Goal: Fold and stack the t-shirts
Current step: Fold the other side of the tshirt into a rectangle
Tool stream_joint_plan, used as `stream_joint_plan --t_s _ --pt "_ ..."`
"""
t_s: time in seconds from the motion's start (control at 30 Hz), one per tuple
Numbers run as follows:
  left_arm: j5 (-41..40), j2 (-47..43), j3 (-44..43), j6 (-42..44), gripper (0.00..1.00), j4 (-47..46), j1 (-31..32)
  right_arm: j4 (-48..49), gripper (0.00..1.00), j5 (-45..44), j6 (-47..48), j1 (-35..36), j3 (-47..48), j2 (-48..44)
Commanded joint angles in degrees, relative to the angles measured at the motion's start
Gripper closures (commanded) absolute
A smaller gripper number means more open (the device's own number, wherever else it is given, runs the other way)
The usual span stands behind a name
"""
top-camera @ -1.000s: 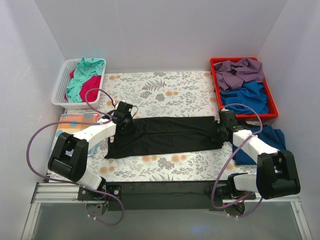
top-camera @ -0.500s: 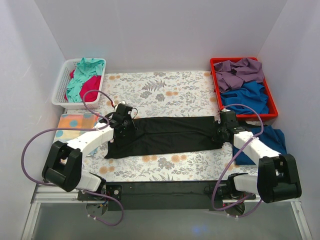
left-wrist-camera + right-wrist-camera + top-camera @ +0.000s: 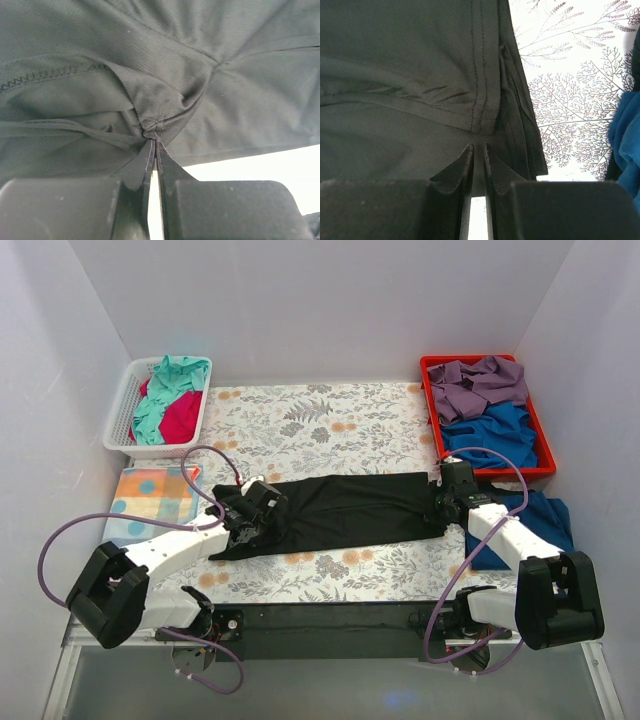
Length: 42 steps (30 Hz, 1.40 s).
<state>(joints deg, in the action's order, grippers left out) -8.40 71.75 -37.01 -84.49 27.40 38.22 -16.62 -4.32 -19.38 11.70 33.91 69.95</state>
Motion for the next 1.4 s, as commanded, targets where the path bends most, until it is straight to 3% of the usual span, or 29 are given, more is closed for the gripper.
stream_joint_plan --t_s 0.0,0.03,0.17,0.43,0.6,0.73,0.9,1.13,1.37 --pt "-2.6 -3.7 1.9 -3.7 0.94 2.3 2.7 -0.3 0.82 0.3 -0.5 0.2 1.2 -0.4" --pt "-3.7 -4.0 2.0 -4.5 0.84 2.6 3.2 -0.3 0.82 0.4 -0.5 0.2 1.2 -0.4" --pt "-7.3 -5.7 1.1 -6.0 0.71 5.1 4.3 -0.3 0.82 0.4 -0.7 0.7 1.3 -0.5" --pt "-16.3 -10.7 -4.4 -9.0 0.66 12.9 4.5 0.0 0.82 1.1 -2.3 3.3 2.9 -1.0" --pt "-23.7 -9.6 -7.5 -11.7 0.56 15.7 3.5 0.5 0.82 -0.8 -4.2 11.2 6.2 1.7" --pt "-21.2 -3.9 -9.3 -10.7 0.55 13.7 -2.0 0.7 0.83 -2.1 -5.8 18.8 11.8 7.5" --pt "-13.9 1.5 -7.2 -5.9 0.57 4.8 -11.6 1.3 0.83 -2.9 -6.7 27.3 18.5 15.3" --pt "-10.6 9.8 -10.0 -3.8 0.59 1.1 -17.1 1.8 0.83 -2.8 -5.1 37.9 28.7 25.0" --pt "-9.8 12.3 -10.6 -3.1 0.61 0.8 -19.8 1.6 0.83 -5.3 -2.2 39.1 39.6 34.0"
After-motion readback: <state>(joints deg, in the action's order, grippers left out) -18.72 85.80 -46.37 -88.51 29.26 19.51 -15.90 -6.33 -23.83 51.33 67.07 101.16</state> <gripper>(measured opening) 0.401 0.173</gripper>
